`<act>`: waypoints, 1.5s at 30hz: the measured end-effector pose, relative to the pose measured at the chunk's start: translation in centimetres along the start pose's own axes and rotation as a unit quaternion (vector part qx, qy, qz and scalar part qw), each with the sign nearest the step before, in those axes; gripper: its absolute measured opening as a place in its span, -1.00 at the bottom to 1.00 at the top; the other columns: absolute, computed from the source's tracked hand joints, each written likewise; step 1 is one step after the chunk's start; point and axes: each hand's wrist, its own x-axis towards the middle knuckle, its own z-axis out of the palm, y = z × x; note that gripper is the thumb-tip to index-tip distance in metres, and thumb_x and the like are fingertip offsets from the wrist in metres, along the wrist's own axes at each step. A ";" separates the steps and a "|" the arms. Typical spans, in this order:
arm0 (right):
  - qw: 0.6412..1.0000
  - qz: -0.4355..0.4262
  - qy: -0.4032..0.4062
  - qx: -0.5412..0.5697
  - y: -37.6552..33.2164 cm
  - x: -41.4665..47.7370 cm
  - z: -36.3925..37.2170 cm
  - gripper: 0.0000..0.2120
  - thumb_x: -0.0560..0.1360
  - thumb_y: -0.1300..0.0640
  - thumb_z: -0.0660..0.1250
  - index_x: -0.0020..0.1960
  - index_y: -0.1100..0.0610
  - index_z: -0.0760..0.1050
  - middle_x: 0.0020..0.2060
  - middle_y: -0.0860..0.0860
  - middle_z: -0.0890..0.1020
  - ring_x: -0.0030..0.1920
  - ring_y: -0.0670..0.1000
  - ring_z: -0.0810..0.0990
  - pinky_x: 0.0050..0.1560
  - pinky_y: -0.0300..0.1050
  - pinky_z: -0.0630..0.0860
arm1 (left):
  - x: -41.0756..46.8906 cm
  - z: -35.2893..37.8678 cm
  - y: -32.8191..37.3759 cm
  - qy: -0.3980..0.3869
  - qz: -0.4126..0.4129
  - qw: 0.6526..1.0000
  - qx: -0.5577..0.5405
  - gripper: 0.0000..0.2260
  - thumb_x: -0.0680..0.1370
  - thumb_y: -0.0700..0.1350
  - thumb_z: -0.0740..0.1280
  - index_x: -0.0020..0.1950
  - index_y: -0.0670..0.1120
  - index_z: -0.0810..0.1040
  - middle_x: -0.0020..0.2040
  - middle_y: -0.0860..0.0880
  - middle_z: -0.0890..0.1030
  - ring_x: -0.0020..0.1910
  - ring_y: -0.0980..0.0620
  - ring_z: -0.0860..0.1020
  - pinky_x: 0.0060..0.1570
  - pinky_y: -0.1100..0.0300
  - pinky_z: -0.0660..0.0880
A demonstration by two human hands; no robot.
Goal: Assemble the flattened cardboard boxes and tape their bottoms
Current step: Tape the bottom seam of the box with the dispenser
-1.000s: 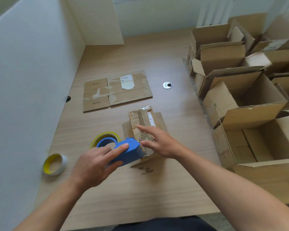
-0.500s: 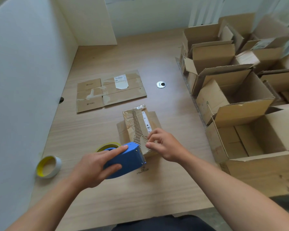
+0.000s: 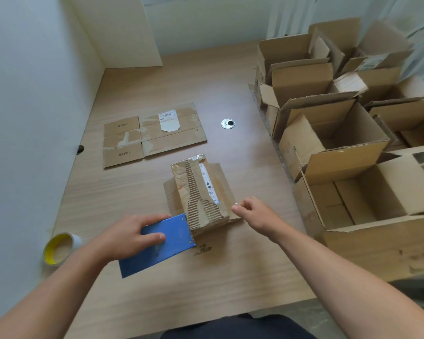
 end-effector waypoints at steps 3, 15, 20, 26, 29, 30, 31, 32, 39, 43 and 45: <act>1.000 0.011 0.003 -0.025 0.5 0.4 0.4 -0.67 0.57 0.05 0.35 -0.31 0.06 0.35 -0.37 -0.09 0.41 -0.36 -0.12 0.35 -0.34 -0.22 0.27 | 0.5 0.0 0.0 -0.011 -0.010 1.000 -0.010 -0.69 0.50 0.20 0.33 0.00 0.67 0.36 0.10 0.45 0.52 0.04 0.40 0.50 0.04 0.27 0.45; 0.992 0.087 -0.025 -0.088 1.8 1.8 2.4 -0.79 0.62 -0.01 0.30 -0.13 0.08 0.46 -0.19 -0.02 0.53 -0.10 0.02 0.48 -0.15 -0.12 0.34 | 3.2 1.5 0.0 -0.032 -0.070 0.997 0.026 -0.69 0.55 0.09 0.33 0.29 0.31 0.51 0.16 0.25 0.58 0.08 0.19 0.54 0.10 0.13 0.49; 0.989 0.111 -0.013 -0.098 1.7 2.5 3.3 -0.81 0.61 -0.07 0.30 -0.01 0.05 0.53 -0.05 0.00 0.58 0.06 0.07 0.55 0.00 -0.13 0.41 | 3.9 1.7 -0.4 -0.041 -0.085 0.995 0.040 -0.66 0.55 0.13 0.31 0.32 0.33 0.47 0.10 0.25 0.55 -0.01 0.22 0.52 -0.14 0.25 0.40; 0.987 0.106 0.051 -0.110 1.5 2.1 3.7 -0.79 0.56 -0.13 0.34 0.10 -0.04 0.53 0.11 0.03 0.46 0.24 0.13 0.46 0.29 0.06 0.43 | 4.4 1.7 -0.7 -0.047 -0.102 0.992 0.050 -0.62 0.55 0.15 0.31 0.38 0.30 0.44 0.12 0.21 0.54 0.01 0.17 0.52 -0.18 0.26 0.37; 0.990 0.075 0.032 -0.117 1.5 1.9 3.9 -0.83 0.60 -0.02 0.28 -0.10 0.01 0.57 0.04 0.03 0.44 0.22 0.14 0.41 0.27 0.03 0.40 | 4.6 1.7 -0.6 -0.051 -0.107 0.991 0.060 -0.60 0.56 0.16 0.31 0.40 0.29 0.42 0.18 0.18 0.54 0.05 0.11 0.52 -0.16 0.23 0.38; 0.991 0.069 0.023 -0.113 1.5 1.8 4.0 -0.79 0.60 0.01 0.26 -0.13 0.05 0.58 0.06 0.04 0.45 0.24 0.14 0.39 0.28 0.00 0.38 | 4.6 1.7 -0.6 -0.053 -0.109 0.991 0.063 -0.59 0.56 0.16 0.30 0.41 0.29 0.42 0.20 0.17 0.54 0.06 0.10 0.52 -0.14 0.21 0.39; 0.992 0.060 0.016 -0.106 1.5 1.8 4.0 -0.78 0.59 0.03 0.26 -0.16 0.07 0.58 0.08 0.03 0.45 0.26 0.12 0.38 0.28 -0.04 0.36 | 4.7 1.6 -0.6 -0.056 -0.111 0.990 0.063 -0.59 0.56 0.17 0.30 0.41 0.30 0.41 0.22 0.15 0.55 0.07 0.09 0.52 -0.12 0.19 0.40; 0.994 0.051 0.010 -0.098 1.5 1.7 4.0 -0.81 0.57 0.04 0.28 -0.17 0.06 0.57 0.08 0.01 0.45 0.27 0.10 0.36 0.28 -0.08 0.33 | 4.8 1.5 -0.6 -0.058 -0.111 0.990 0.063 -0.59 0.56 0.17 0.30 0.42 0.30 0.41 0.23 0.14 0.55 0.08 0.08 0.53 -0.10 0.18 0.41; 0.992 -0.005 0.014 -0.127 1.7 2.5 4.0 -0.82 0.51 -0.01 0.45 -0.20 0.00 0.50 0.08 -0.09 0.43 0.27 0.04 0.36 0.32 0.00 0.35 | 5.0 1.0 -0.3 -0.080 -0.099 0.989 0.073 -0.61 0.57 0.15 0.29 0.41 0.29 0.42 0.19 0.12 0.57 0.06 0.07 0.53 -0.04 0.14 0.46; 0.958 -0.091 0.026 -0.271 1.5 3.1 3.3 -0.81 0.53 -0.09 0.40 0.02 0.01 0.55 0.12 -0.07 0.44 0.22 0.05 0.40 0.13 -0.05 0.35 | 5.1 0.8 -0.4 -0.079 -0.087 0.991 0.064 -0.61 0.58 0.12 0.29 0.41 0.28 0.42 0.17 0.12 0.57 0.07 0.06 0.53 -0.02 0.14 0.46; 0.918 -0.164 0.035 -0.360 1.2 3.5 3.1 -0.67 0.55 -0.03 0.37 0.28 -0.03 0.48 0.31 -0.01 0.40 0.29 0.11 0.38 0.10 -0.01 0.32 | 5.1 0.9 -0.6 -0.076 -0.081 0.993 0.049 -0.62 0.58 0.11 0.30 0.40 0.29 0.43 0.16 0.13 0.58 0.07 0.08 0.54 -0.02 0.15 0.47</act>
